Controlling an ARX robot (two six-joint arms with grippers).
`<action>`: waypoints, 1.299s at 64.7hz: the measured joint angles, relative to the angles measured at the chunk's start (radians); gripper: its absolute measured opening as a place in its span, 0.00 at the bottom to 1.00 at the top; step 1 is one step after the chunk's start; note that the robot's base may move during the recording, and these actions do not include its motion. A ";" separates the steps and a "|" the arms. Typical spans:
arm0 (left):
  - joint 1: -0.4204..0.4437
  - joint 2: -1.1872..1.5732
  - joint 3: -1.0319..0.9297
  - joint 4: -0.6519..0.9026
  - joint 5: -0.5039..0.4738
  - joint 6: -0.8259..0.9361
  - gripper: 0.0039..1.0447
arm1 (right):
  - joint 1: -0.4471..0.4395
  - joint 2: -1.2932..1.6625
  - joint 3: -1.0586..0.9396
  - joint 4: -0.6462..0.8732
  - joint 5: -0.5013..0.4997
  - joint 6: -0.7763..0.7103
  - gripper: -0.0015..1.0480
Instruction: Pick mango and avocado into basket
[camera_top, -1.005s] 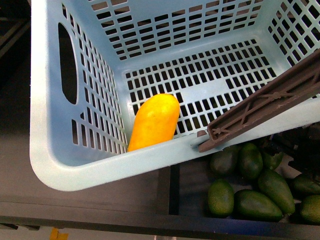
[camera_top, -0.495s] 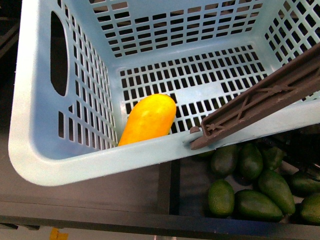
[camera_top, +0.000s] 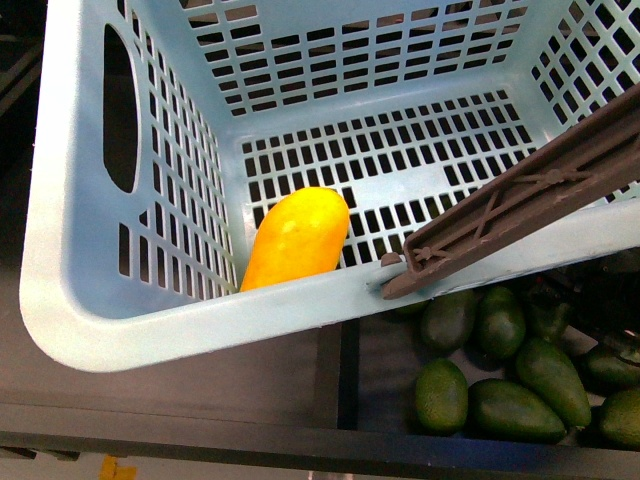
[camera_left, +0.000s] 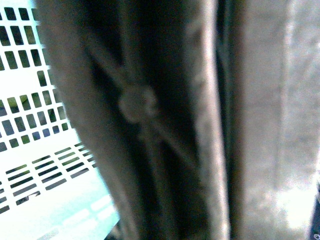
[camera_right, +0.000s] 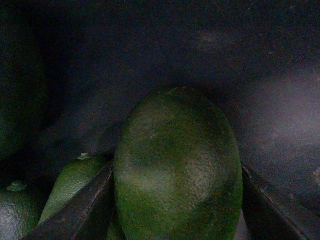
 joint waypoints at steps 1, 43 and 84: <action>0.000 0.000 0.000 0.000 0.000 0.000 0.13 | -0.001 0.000 0.000 0.001 -0.001 0.001 0.53; 0.000 0.000 0.000 0.000 0.000 0.000 0.13 | -0.235 -0.163 -0.106 0.045 -0.022 0.013 0.51; 0.000 0.000 0.000 0.000 -0.001 0.000 0.13 | -0.306 -1.098 -0.341 -0.079 -0.200 -0.037 0.51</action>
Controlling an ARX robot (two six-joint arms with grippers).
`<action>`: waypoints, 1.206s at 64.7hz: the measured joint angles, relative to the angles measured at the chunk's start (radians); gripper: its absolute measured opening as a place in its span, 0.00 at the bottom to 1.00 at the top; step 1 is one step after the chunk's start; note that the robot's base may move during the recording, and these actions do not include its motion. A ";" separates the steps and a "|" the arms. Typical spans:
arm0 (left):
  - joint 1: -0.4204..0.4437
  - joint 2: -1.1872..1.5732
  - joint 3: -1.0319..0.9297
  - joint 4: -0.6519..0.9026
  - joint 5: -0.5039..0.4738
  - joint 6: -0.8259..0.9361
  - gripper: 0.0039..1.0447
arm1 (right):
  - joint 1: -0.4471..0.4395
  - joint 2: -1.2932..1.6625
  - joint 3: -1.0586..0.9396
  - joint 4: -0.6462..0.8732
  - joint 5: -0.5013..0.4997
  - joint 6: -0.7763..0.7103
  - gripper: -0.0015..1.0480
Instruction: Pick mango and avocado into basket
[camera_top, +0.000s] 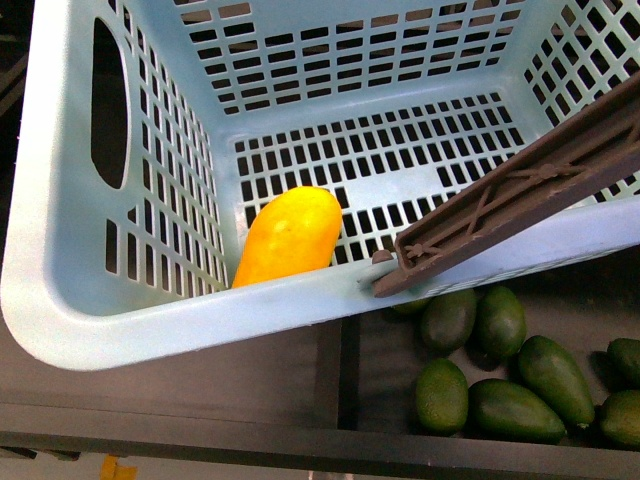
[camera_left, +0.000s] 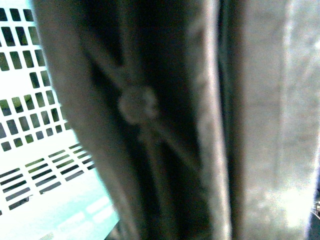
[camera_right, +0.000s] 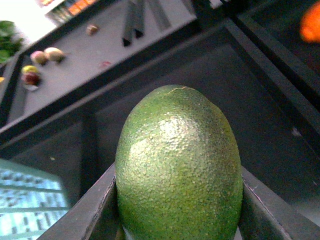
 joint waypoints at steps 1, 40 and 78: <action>0.000 0.000 0.000 0.000 0.000 0.000 0.13 | 0.009 -0.016 0.001 -0.004 0.000 0.001 0.51; 0.000 0.000 0.000 0.000 0.000 0.000 0.13 | 0.645 -0.088 0.159 -0.044 0.292 -0.104 0.51; 0.000 0.002 0.000 -0.001 0.002 -0.009 0.13 | 0.682 -0.164 0.145 -0.076 0.440 -0.076 0.92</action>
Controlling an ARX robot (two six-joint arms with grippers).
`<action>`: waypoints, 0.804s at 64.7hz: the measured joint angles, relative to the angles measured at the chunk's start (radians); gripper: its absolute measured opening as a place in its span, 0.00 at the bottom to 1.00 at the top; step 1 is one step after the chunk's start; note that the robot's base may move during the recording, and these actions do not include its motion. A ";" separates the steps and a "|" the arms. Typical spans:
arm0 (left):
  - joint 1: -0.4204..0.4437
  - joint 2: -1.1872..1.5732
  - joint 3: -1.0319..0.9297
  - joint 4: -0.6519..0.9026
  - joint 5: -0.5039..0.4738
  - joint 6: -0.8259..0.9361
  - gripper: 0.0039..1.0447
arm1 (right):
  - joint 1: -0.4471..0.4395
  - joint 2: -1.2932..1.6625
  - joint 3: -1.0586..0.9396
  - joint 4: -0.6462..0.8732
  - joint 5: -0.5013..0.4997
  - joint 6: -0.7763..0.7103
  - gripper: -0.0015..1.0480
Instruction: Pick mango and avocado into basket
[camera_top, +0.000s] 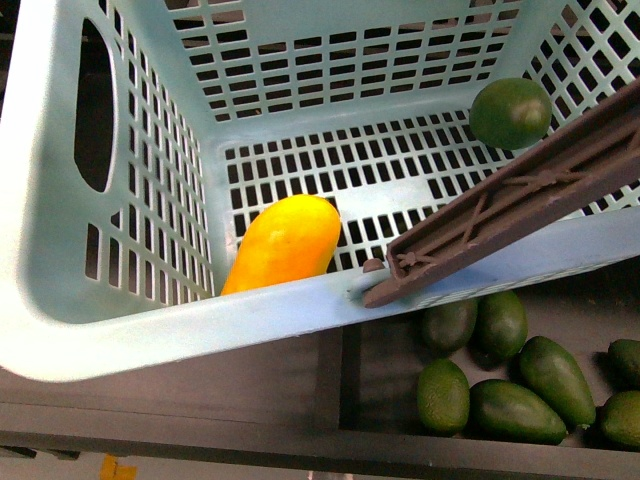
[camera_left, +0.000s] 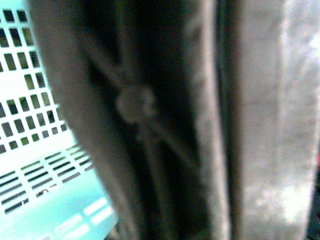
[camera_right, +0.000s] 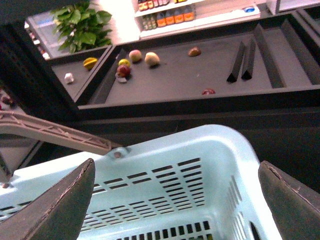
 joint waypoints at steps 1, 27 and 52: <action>0.000 0.000 0.000 0.000 -0.003 0.003 0.13 | -0.005 -0.016 -0.005 -0.008 0.010 0.000 0.92; -0.002 0.000 0.000 0.000 0.000 0.008 0.13 | -0.110 -0.282 -0.437 0.243 0.027 -0.224 0.30; -0.001 0.000 0.000 0.000 -0.002 0.010 0.13 | -0.232 -0.518 -0.690 0.264 -0.104 -0.240 0.02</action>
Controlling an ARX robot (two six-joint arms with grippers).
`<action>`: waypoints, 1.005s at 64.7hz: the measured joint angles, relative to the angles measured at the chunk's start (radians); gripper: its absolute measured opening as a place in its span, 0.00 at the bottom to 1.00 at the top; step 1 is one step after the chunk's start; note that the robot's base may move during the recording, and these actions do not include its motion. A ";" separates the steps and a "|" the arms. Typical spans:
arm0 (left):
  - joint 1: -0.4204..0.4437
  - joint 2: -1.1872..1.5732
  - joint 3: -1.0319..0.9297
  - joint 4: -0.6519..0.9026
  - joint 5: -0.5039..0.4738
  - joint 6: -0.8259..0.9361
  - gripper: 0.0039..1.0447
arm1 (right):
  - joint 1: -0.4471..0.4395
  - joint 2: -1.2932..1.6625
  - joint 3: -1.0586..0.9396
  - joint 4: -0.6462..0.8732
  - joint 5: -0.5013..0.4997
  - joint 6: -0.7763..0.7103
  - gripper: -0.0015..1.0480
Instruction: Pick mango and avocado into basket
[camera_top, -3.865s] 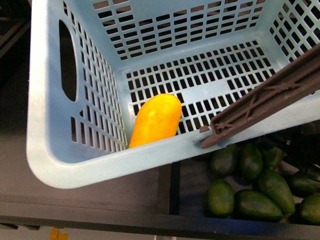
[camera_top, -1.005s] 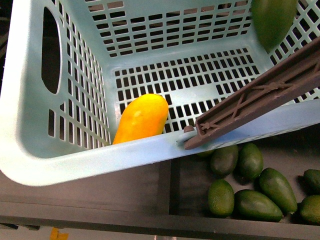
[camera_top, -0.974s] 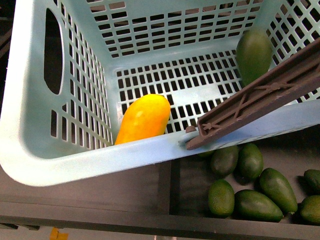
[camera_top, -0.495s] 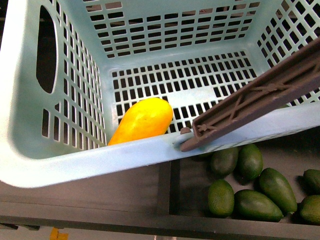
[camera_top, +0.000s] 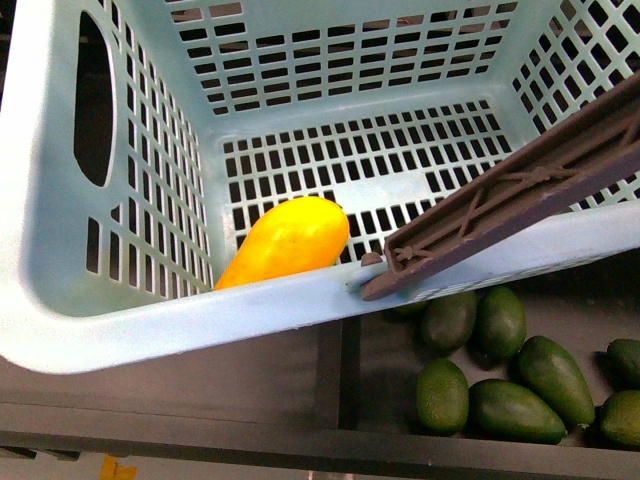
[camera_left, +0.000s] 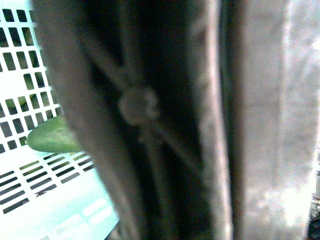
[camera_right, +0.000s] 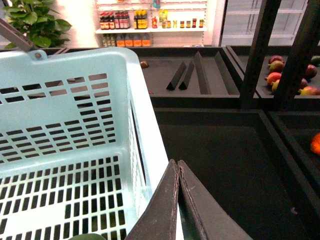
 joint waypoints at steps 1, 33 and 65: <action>0.000 0.000 0.000 0.000 0.001 0.000 0.13 | -0.010 -0.016 -0.010 -0.004 0.001 0.000 0.02; 0.000 0.000 0.000 0.000 0.000 0.000 0.13 | -0.019 -0.244 -0.116 -0.129 -0.004 0.000 0.02; 0.000 0.000 0.000 0.000 0.000 0.000 0.13 | -0.019 -0.453 -0.156 -0.271 -0.006 0.000 0.02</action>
